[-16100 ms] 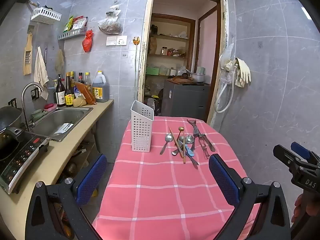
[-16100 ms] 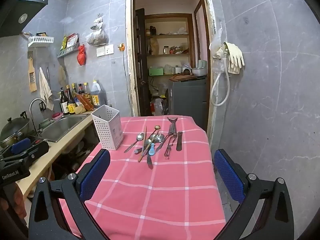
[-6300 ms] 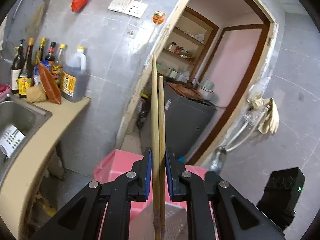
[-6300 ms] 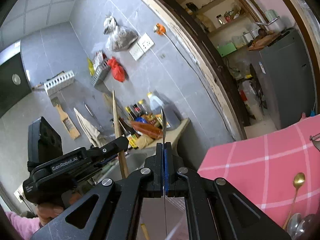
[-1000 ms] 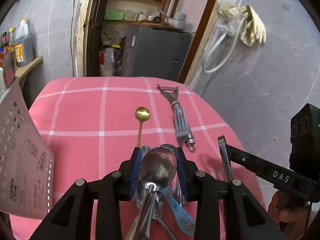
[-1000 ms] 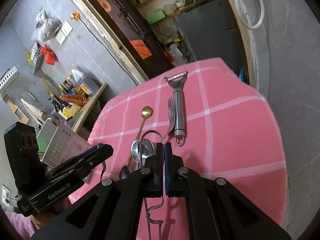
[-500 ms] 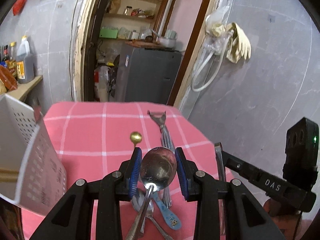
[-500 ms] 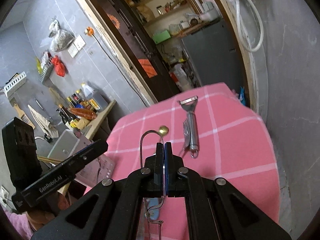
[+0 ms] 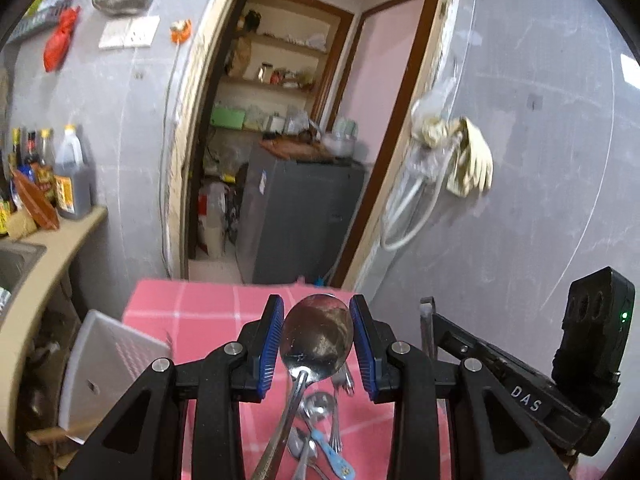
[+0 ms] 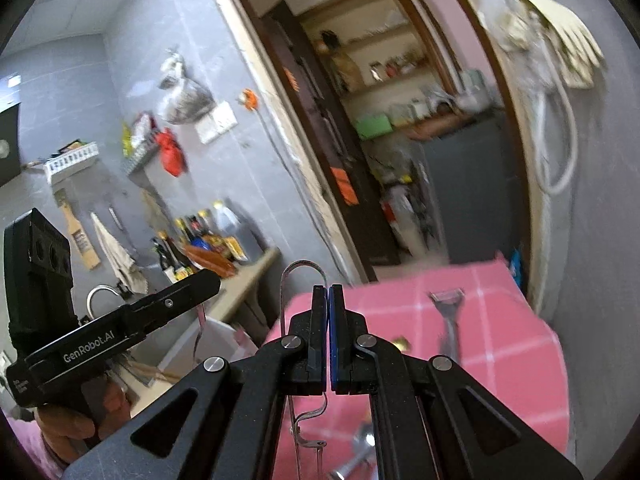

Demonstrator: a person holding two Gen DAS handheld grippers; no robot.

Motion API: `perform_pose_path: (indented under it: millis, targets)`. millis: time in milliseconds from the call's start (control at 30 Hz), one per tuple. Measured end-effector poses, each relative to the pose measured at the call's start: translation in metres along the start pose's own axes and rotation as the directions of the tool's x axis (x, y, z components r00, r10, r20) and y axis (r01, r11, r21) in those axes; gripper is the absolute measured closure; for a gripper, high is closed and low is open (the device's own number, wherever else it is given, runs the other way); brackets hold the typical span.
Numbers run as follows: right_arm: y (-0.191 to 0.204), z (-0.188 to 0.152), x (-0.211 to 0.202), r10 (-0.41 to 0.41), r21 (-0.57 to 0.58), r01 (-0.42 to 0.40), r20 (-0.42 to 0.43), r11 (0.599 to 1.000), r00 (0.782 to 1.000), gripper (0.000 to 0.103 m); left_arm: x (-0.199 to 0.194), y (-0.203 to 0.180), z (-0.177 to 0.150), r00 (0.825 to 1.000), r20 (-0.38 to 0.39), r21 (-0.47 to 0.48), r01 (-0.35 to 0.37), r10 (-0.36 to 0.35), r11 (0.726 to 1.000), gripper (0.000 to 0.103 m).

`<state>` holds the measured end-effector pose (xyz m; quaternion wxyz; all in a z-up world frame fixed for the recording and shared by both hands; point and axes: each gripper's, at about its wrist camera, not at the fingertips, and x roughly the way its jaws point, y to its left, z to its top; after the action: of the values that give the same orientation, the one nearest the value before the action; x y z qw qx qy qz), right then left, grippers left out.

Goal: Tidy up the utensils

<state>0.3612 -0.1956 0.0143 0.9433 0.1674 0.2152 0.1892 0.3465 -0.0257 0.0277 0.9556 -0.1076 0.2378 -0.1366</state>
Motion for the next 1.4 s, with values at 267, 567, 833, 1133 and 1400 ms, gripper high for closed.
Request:
perform_pose_path:
  millis: [267,567,833,1133,1400]
  targets:
    - [0.057,0.029,0.029,0.132,-0.034,-0.129,0.086,0.991,0.988,0.101,-0.033,0.044,0.044,0.993,0.104,-0.072,-0.041,0.048,0.997,0.071]
    - [0.088,0.008,0.094,0.267,0.017,-0.272,0.130,0.962,0.955,0.101,-0.027,0.120,0.055,0.985,0.142,-0.213,-0.065,0.097,0.975,0.071]
    - [0.087,-0.025,0.140,0.272,0.060,-0.282,0.138,0.957,0.952,0.101,-0.013,0.161,0.044,0.980,0.189,-0.328,0.009,0.056,0.945,0.071]
    - [0.083,-0.050,0.162,0.274,0.071,-0.282,0.106,0.957,0.956,0.101,-0.007,0.170,0.048,0.986,0.164,-0.362,0.058,0.002,0.930,0.071]
    - [0.083,-0.053,0.161,0.271,0.038,-0.275,0.092,0.961,0.958,0.101,-0.003,0.183,0.057,0.990,0.126,-0.342,0.101,-0.061,0.934,0.071]
